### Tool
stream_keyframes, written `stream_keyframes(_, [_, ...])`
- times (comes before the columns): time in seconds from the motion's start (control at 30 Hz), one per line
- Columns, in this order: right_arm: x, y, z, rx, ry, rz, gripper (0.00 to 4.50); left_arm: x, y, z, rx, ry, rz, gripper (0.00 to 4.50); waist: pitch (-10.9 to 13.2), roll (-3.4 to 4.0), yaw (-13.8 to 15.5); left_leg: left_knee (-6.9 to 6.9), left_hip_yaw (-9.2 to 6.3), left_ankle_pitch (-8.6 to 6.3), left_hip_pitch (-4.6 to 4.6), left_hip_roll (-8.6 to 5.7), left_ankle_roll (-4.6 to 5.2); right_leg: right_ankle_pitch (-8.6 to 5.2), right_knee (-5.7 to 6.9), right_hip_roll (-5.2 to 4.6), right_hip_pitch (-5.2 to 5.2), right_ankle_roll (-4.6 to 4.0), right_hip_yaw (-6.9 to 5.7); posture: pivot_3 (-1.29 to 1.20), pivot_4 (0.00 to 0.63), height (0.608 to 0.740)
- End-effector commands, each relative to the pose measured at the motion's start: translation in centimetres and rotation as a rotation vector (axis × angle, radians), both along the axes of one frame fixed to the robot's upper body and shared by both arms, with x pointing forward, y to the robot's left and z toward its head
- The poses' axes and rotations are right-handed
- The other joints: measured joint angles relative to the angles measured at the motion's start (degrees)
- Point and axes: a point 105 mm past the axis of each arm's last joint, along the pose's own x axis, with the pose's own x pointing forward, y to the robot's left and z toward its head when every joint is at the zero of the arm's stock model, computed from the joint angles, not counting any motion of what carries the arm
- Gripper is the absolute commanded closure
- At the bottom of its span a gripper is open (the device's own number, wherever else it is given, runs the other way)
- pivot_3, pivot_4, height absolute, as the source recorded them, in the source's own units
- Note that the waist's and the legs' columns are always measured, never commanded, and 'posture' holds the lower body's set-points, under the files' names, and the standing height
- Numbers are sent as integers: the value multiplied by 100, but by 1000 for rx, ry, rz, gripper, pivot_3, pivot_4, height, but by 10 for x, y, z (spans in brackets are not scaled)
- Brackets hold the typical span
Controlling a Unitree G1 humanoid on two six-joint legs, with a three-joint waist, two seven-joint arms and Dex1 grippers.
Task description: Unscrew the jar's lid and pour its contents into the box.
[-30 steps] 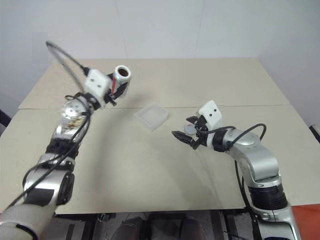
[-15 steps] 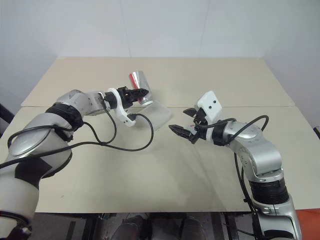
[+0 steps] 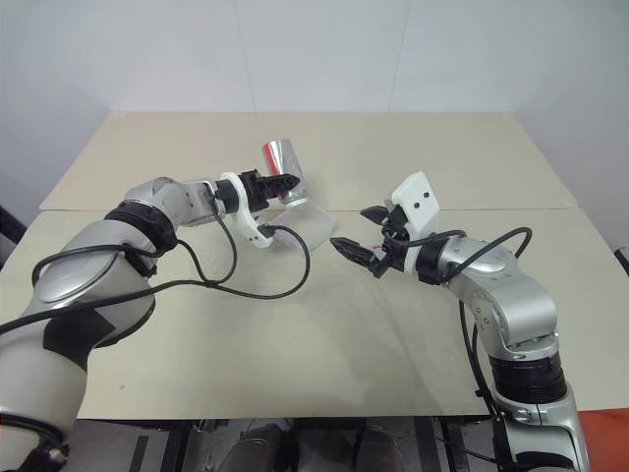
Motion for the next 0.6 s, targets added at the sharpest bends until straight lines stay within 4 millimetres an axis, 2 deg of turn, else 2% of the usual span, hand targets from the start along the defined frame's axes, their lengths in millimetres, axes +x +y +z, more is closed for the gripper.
stream_keyframes(0.03, [-5, -2, 17, 7, -68, 10, 57, 2, 13, 19, -259, 78, 70, 2576, 0, 0, -3, 1, 0, 0, 0, 1, 0, 0, 1, 0, 0, 0, 0, 0, 150, 740])
stream_keyframes(0.2, [-5, -7, 21, 3, -79, 17, 57, 7, 46, 36, -937, 395, 184, 2576, -1, 1, -40, 9, 2, 1, 5, 7, -1, 0, 8, -2, -1, 0, 1, 0, 150, 740])
stream_keyframes(0.4, [-2, -11, 23, 7, -78, 12, 57, -4, 76, 33, -1417, 618, 95, 2576, -1, 2, -100, 21, 10, 1, 8, 7, -2, 0, 20, -2, 1, 0, 2, 0, 150, 740])
stream_keyframes(0.6, [0, -12, 27, 19, -80, 17, 57, -19, 98, 12, -1888, 877, 29, 2576, -2, 3, -136, 35, -15, 1, 11, 8, -2, 0, 35, -4, 5, 0, 3, 0, 150, 740])
